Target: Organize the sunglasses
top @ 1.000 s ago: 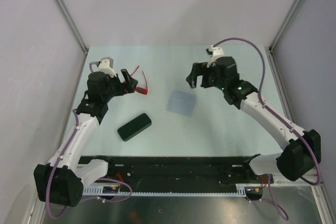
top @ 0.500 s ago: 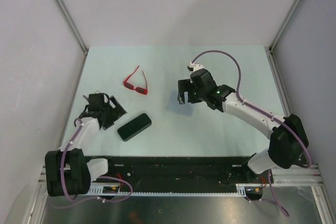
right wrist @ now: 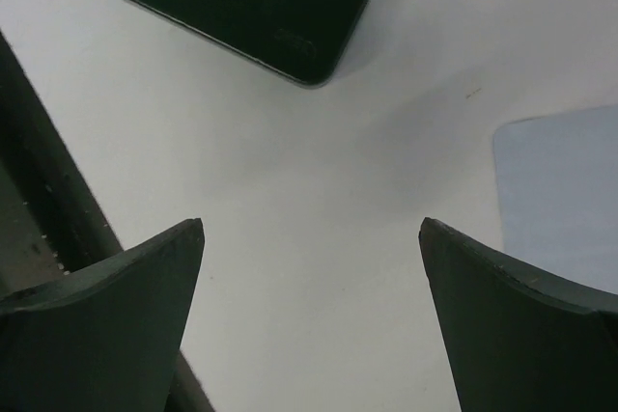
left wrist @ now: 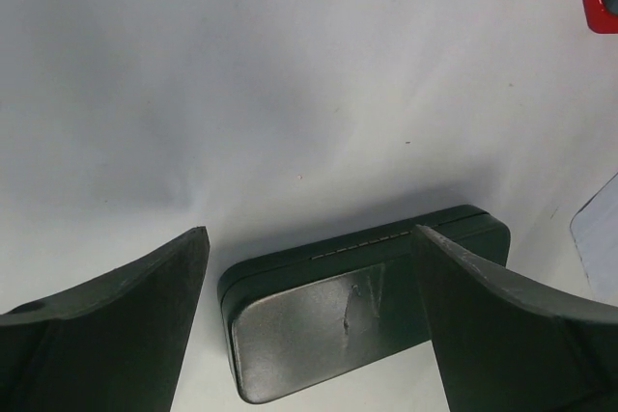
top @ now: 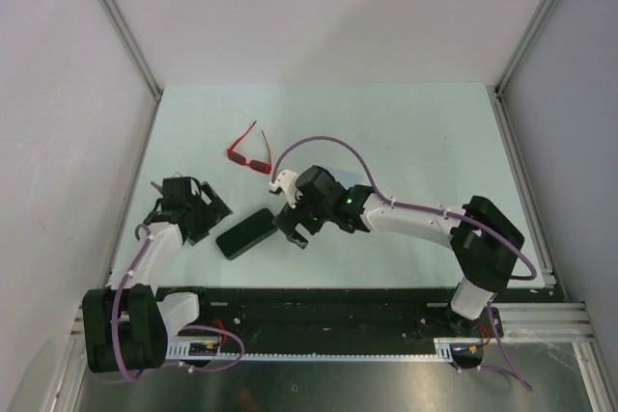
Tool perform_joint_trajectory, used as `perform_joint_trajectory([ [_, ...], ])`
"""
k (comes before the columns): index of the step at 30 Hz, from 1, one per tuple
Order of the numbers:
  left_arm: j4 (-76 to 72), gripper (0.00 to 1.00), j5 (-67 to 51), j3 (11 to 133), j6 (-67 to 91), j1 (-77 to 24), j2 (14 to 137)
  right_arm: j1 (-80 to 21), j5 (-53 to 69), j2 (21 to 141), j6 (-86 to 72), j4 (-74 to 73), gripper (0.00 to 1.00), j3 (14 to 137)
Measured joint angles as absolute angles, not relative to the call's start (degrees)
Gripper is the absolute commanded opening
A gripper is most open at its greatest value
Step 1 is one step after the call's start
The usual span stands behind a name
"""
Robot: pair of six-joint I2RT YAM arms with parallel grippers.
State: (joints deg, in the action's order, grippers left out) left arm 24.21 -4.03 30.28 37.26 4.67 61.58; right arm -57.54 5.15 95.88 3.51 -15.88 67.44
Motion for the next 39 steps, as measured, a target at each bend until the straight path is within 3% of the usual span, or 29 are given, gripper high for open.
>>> perform_joint_trajectory([
  [6,25.8,0.86,-1.2,30.3,38.0,4.7,60.9,-56.6,7.5,101.9,6.0,-11.6,0.93,69.2],
  [10,29.7,0.76,4.4,30.3,39.7,5.3,55.9,-56.4,6.9,104.7,4.3,-9.3,0.86,70.1],
  [15,34.0,0.33,9.4,29.6,43.9,5.9,48.5,-56.4,5.3,106.5,0.7,-6.9,0.67,70.2],
  [18,35.3,0.23,9.6,28.5,47.0,6.0,46.9,-56.2,5.3,107.2,-0.5,-6.1,0.64,71.0],
  [19,35.4,0.16,9.6,27.9,47.9,6.0,47.0,-56.2,5.4,107.5,-0.9,-5.7,0.64,71.5],
  [25,37.0,0.08,9.2,23.4,52.6,6.0,50.6,-55.2,7.3,110.1,-2.2,-3.0,0.62,73.9],
  [30,36.5,0.08,8.9,22.9,55.0,5.5,53.0,-53.7,9.6,114.9,-4.1,-0.4,0.59,75.6],
  [39,33.4,0.19,8.2,23.5,52.7,-1.1,55.0,-53.0,12.6,117.2,-6.0,0.7,0.57,77.0],
])
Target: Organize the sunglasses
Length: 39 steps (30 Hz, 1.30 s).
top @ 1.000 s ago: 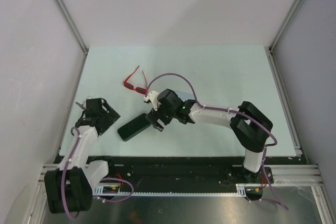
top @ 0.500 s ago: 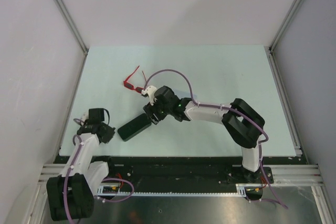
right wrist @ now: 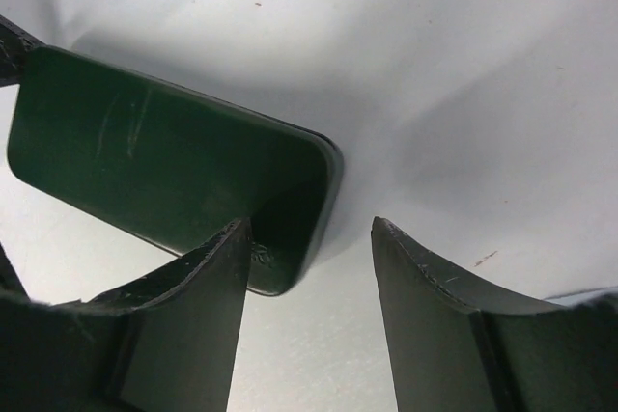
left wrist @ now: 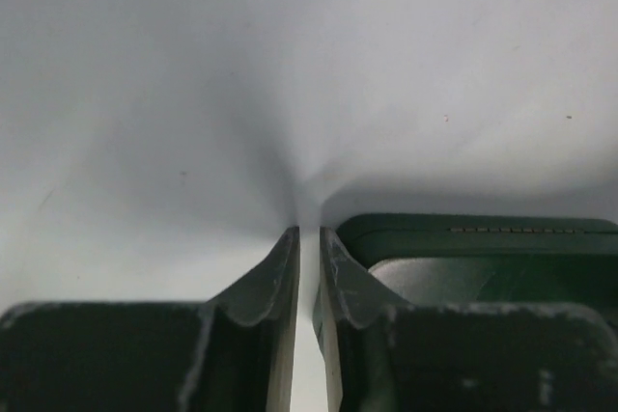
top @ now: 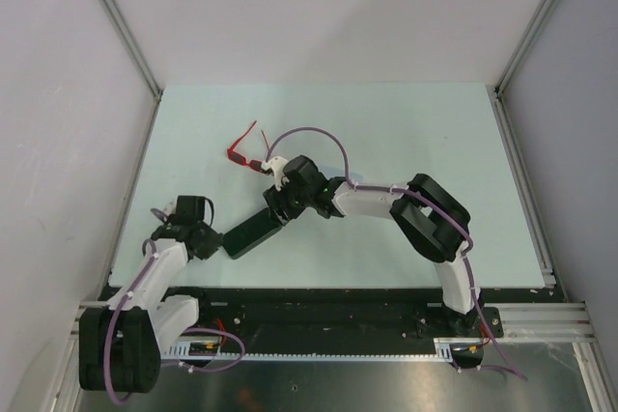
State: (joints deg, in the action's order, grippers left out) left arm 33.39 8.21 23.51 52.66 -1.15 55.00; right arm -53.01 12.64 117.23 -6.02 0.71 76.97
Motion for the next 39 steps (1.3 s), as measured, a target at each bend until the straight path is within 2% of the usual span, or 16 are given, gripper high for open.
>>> perform_joint_trajectory([
  [10,30.9,0.25,6.0,24.9,46.0,-3.4,57.3,-53.0,17.4,117.4,-6.4,-2.7,0.55,77.7],
  [17,24.0,0.28,2.6,28.6,43.0,-3.4,66.3,-52.9,13.7,115.2,-9.1,-10.3,0.55,77.9],
  [21,19.2,0.34,0.8,31.6,42.0,-3.4,71.5,-54.8,8.5,113.3,-9.1,-15.6,0.57,77.9],
  [24,16.2,0.39,-0.3,33.9,41.5,-3.6,73.8,-56.0,5.5,112.5,-9.0,-18.2,0.62,77.8],
  [28,13.5,0.39,-2.2,37.1,41.4,-4.4,76.3,-57.5,2.9,112.2,-9.4,-20.4,0.73,77.6],
  [32,12.2,0.41,-2.8,39.3,41.6,-4.4,78.2,-58.4,1.8,111.4,-8.7,-20.9,0.80,77.4],
  [33,12.1,0.47,-2.8,39.8,41.6,-4.4,78.7,-58.5,1.2,111.1,-8.0,-21.1,0.82,77.6],
  [37,12.1,0.56,-2.7,40.7,41.5,-4.1,79.0,-58.5,-0.7,110.9,-3.3,-21.0,1.00,80.2],
  [39,12.1,0.62,-2.7,40.8,41.3,-3.6,78.8,-58.4,-0.7,110.9,-0.4,-20.9,1.00,81.4],
])
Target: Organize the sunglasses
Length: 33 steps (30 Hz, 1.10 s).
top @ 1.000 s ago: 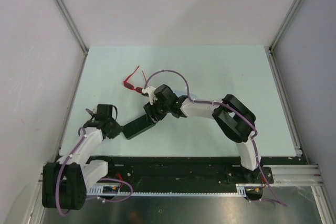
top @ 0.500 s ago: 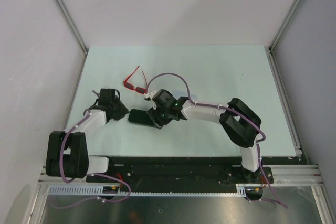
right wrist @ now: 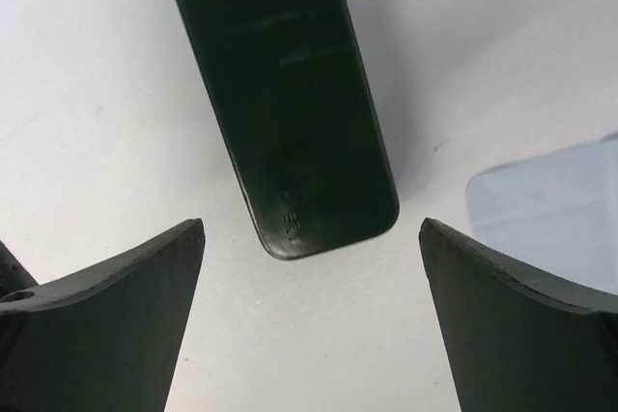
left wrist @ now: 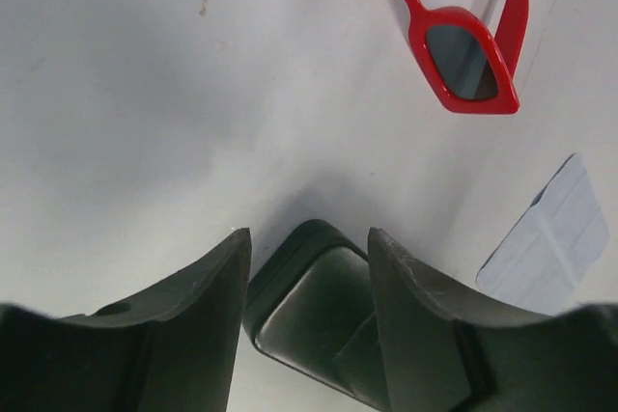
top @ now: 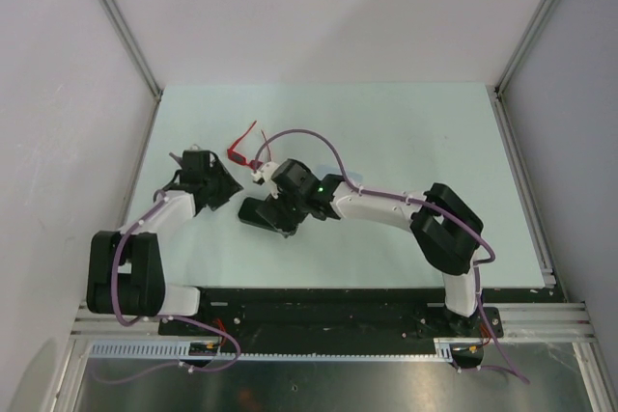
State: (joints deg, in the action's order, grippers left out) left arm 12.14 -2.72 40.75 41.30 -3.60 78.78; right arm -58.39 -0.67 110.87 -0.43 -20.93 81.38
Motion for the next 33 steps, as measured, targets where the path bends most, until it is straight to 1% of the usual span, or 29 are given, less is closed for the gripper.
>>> perform_joint_trajectory([
  [2,12.7,0.70,-2.7,40.8,40.4,-2.7,78.1,-58.3,0.1,111.0,2.7,-21.0,1.00,83.0],
  [3,13.0,0.80,-2.7,40.8,40.0,-2.2,77.6,-58.1,0.7,111.3,4.1,-21.1,0.99,84.1],
  [4,13.3,0.85,-2.7,40.8,39.8,-1.8,77.0,-58.0,1.1,112.0,5.3,-21.3,1.00,85.6],
  [5,13.7,0.96,-2.7,40.8,39.0,-1.3,76.3,-57.9,1.5,112.9,6.3,-21.6,1.00,87.0],
  [6,14.2,1.00,-2.7,40.9,38.5,-0.8,75.4,-57.8,2.0,114.1,7.6,-22.1,1.00,89.1],
  [8,14.8,1.00,-2.8,41.0,37.3,0.2,73.9,-57.5,3.5,116.8,9.9,-22.4,1.00,92.6],
  [15,17.4,1.00,-2.6,41.5,34.5,3.4,69.3,-56.9,8.6,122.5,14.5,-26.3,1.00,97.2],
  [28,19.3,1.00,-2.2,41.8,33.8,7.6,66.9,-56.7,6.9,127.0,15.3,-28.9,0.99,98.4],
  [29,19.4,1.00,-2.4,41.8,33.5,7.7,66.6,-56.6,6.9,127.1,15.3,-29.0,0.98,98.7],
  [32,19.7,1.00,-3.1,42.1,32.9,8.1,66.5,-56.5,7.1,127.2,15.3,-29.1,0.79,99.4],
  [33,19.8,1.00,-3.3,42.1,32.9,8.2,66.5,-56.5,7.2,127.5,15.0,-29.2,0.62,99.5],
])
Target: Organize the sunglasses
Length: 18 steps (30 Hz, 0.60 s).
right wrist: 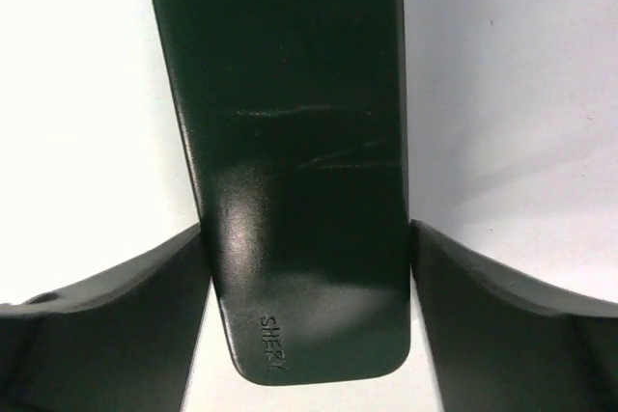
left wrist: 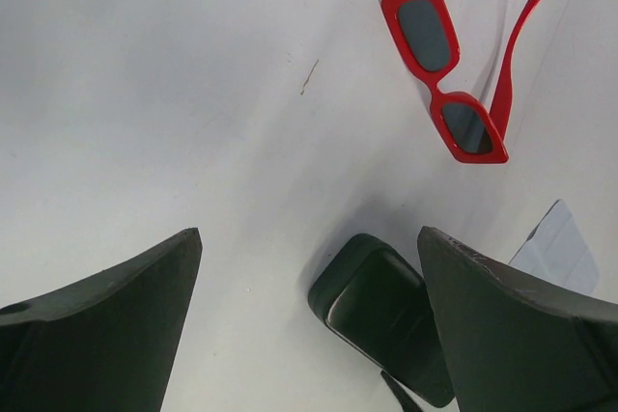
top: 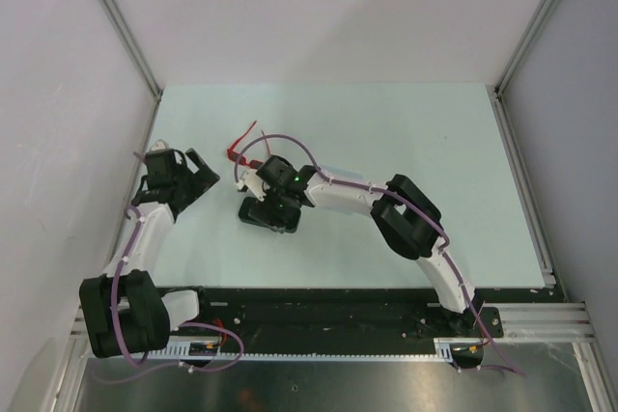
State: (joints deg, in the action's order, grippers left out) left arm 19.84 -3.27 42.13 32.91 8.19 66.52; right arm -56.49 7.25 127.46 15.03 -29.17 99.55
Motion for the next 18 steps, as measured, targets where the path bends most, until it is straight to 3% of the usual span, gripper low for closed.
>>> perform_joint_trajectory([
  [2,19.9,1.00,-3.5,42.1,32.9,8.4,66.5,-56.4,7.3,127.8,15.4,-29.2,0.51,99.8],
  [4,20.1,1.00,-3.8,42.1,32.9,8.7,66.3,-56.3,7.7,127.9,15.0,-29.3,0.33,100.1],
  [8,20.5,1.00,-5.2,42.4,32.6,9.3,65.8,-56.1,8.1,127.9,15.0,-29.3,0.16,100.1],
  [13,20.7,1.00,-7.5,44.0,32.3,9.5,65.2,-55.7,8.8,127.7,14.2,-29.3,0.14,100.1],
  [18,20.9,1.00,-10.8,46.2,31.4,9.6,62.1,-54.2,9.6,124.9,11.5,-30.1,0.20,100.1],
])
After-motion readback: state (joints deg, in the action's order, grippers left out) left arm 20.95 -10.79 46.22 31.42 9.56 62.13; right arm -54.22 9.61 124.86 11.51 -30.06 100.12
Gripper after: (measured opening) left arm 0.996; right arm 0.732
